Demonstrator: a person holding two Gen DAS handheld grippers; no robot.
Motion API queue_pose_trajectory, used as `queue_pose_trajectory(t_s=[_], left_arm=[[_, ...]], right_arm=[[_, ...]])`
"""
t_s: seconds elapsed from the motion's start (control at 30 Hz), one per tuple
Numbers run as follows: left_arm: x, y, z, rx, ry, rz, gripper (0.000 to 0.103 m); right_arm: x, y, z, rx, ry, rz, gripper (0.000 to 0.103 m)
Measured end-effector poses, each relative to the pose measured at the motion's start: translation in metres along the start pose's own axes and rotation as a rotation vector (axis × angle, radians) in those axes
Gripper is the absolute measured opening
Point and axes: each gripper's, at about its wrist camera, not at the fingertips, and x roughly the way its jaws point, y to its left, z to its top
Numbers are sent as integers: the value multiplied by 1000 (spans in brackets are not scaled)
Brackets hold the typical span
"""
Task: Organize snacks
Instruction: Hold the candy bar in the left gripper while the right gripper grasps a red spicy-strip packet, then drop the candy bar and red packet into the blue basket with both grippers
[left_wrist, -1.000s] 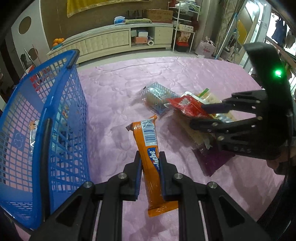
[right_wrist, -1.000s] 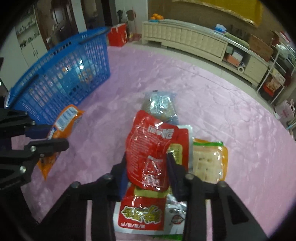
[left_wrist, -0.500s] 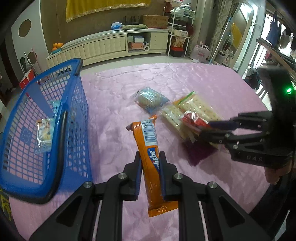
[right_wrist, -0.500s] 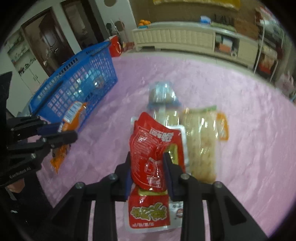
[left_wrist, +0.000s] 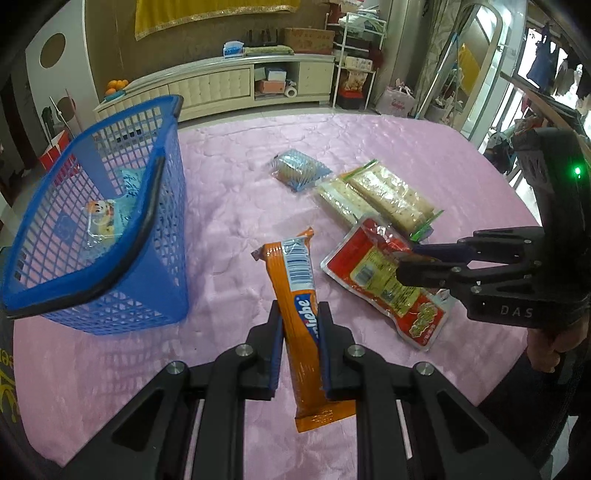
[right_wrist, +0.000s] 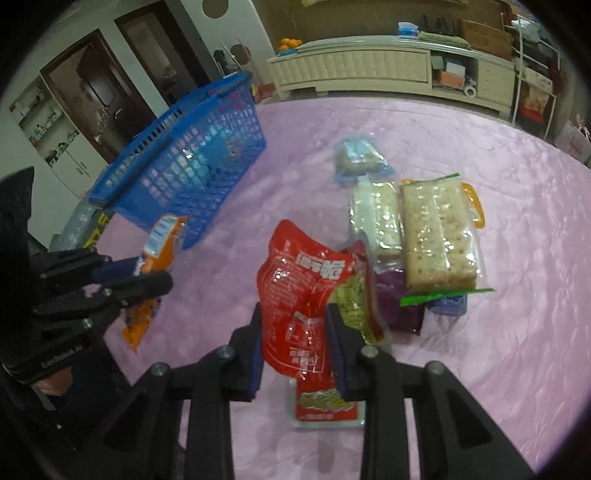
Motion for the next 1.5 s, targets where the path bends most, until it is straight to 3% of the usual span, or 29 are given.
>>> queue_pose_trajectory(t_s=[0.47,0.9,1.23,1.5], left_arm=[[-75,38,25,-21,-144,-29,15],[-121,100,49,-47,-211,0,15],[-128,149,61,-47,-210,55,15],[-103,188,59,-72,-153,63,15]], right_arm=[[-43,75,53,-123,-123,-51,35],[-30,130,96,-200,-142,-68,35],[-13,164,122,-259,-141,-113,35],[21,183,141,-284,-97,-144,35]])
